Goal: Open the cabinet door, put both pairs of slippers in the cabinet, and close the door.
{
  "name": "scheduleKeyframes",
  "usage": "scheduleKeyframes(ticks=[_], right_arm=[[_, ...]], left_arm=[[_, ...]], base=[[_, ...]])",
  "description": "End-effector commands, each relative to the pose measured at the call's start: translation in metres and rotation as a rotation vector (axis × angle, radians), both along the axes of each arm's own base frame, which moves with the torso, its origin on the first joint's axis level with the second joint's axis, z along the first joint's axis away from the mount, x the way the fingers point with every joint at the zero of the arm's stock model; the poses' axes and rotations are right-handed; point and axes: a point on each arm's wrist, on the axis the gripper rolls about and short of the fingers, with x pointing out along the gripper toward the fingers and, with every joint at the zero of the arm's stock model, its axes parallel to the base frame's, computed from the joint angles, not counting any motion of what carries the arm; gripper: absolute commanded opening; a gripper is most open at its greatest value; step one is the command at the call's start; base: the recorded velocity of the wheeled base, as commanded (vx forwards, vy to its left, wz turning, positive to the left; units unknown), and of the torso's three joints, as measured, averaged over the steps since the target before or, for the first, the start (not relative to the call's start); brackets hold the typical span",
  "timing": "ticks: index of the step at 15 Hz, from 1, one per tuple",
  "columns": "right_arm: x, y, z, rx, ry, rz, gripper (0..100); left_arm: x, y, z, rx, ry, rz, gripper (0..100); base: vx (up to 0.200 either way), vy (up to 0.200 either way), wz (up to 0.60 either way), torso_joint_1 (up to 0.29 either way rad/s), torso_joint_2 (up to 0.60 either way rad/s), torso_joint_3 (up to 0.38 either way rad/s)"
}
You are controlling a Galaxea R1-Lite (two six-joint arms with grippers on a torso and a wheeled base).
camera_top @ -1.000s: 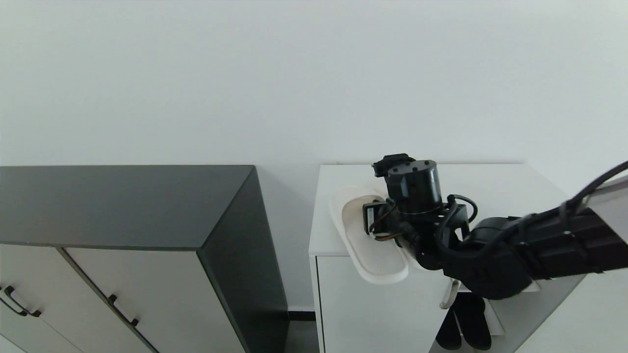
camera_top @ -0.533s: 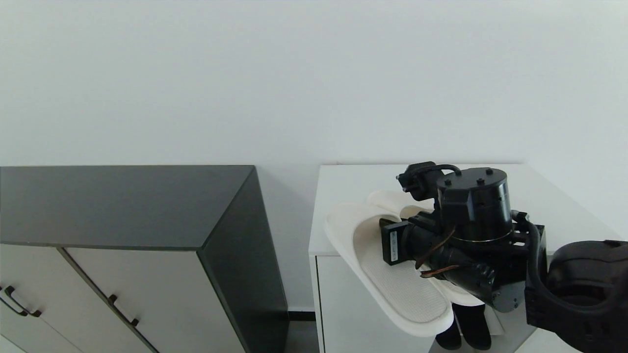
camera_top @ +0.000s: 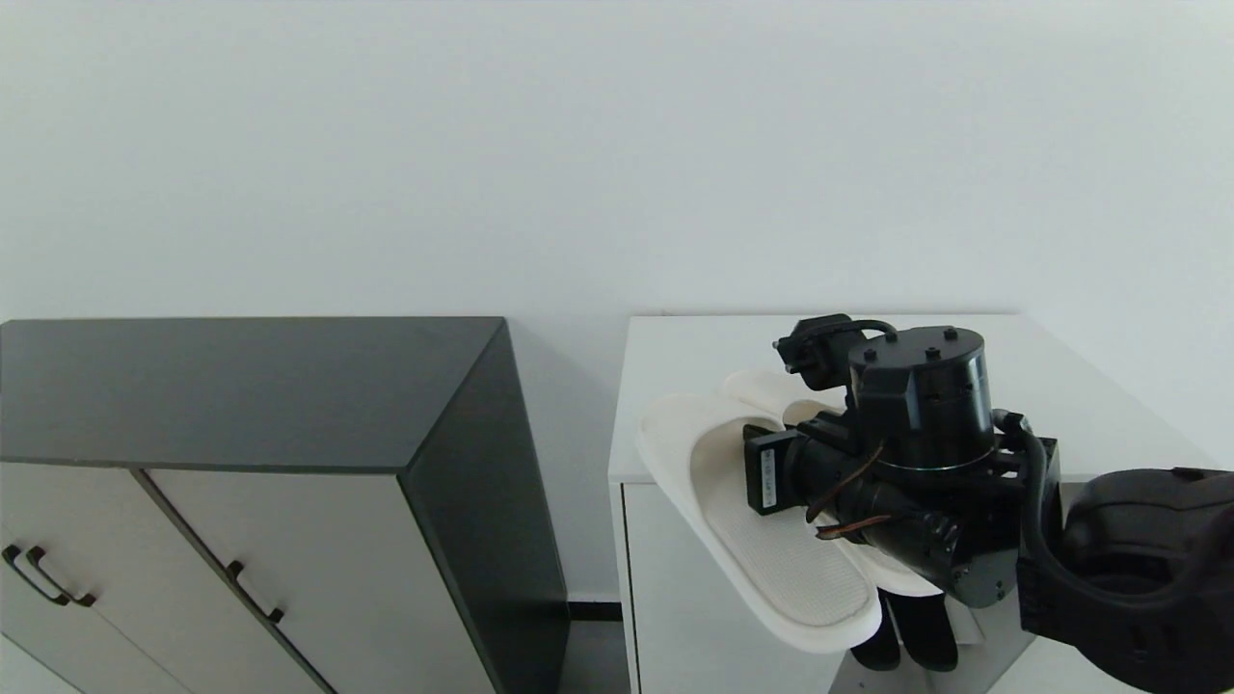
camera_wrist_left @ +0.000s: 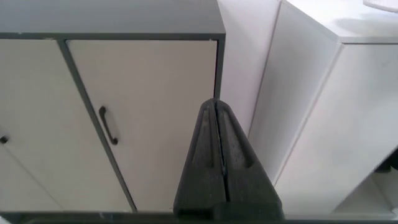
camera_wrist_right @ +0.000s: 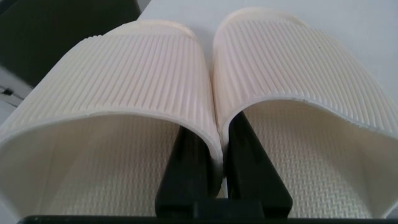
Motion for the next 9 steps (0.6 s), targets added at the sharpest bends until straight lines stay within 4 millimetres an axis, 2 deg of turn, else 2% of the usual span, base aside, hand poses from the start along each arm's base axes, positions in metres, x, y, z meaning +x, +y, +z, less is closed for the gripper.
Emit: scheduleKeyframes(ticks=[1,9], right_arm=[[0.0017,0.002,-0.0039,-0.008,0.007,0.0,0],[0.0018,0.002,-0.0039,-0.015,0.004,0.001,0]], left_arm=[[0.0,0.0,0.0,0.0,0.0,0.001,0],[0.0,0.0,0.0,0.0,0.0,-0.001,0]], base=[[-0.2,0.0,0.0,-0.007,0.01,0.002],[-0.2,0.0,0.0,0.001,0.0,0.004]])
